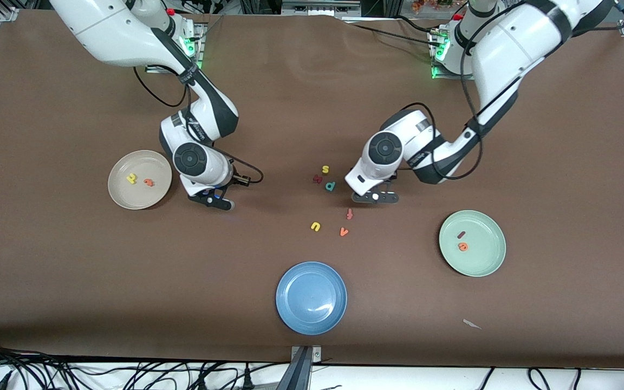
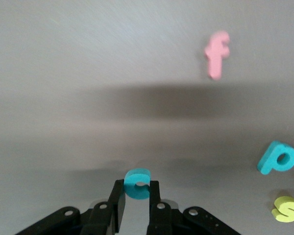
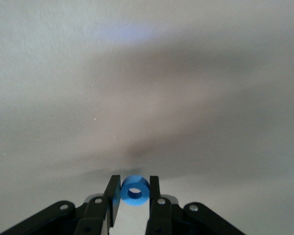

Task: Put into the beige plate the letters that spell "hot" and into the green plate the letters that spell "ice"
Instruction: 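Drop the o on the beige plate while the left gripper drops c on green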

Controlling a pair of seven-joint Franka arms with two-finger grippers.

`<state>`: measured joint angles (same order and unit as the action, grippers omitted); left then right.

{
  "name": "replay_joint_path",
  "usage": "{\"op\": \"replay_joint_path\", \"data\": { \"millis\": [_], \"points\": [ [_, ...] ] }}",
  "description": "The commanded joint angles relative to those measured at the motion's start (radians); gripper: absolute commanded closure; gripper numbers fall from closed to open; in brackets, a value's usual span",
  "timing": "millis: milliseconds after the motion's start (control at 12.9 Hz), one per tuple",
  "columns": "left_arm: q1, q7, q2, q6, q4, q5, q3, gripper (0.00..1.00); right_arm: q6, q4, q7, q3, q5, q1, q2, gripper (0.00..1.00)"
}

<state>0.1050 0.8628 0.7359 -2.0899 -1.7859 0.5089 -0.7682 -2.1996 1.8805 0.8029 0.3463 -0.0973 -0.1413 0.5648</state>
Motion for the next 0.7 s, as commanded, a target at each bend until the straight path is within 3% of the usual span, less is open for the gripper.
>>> {"op": "replay_joint_path", "data": {
  "millis": [0,233,622],
  "points": [
    [0.06,-0.098,-0.033,0.089,0.083,-0.044,-0.028,1.0,0.183,-0.102,-0.06,-0.041,-0.007,0.005,-0.039,0.84],
    [0.111,-0.264,-0.02,0.119,0.172,-0.058,-0.001,1.0,0.291,-0.121,-0.259,-0.157,-0.006,0.008,-0.075,0.84],
    [0.116,-0.583,-0.01,0.117,0.243,-0.062,0.225,1.0,0.29,-0.049,-0.555,-0.321,0.013,0.011,-0.078,0.84]
  ]
}}
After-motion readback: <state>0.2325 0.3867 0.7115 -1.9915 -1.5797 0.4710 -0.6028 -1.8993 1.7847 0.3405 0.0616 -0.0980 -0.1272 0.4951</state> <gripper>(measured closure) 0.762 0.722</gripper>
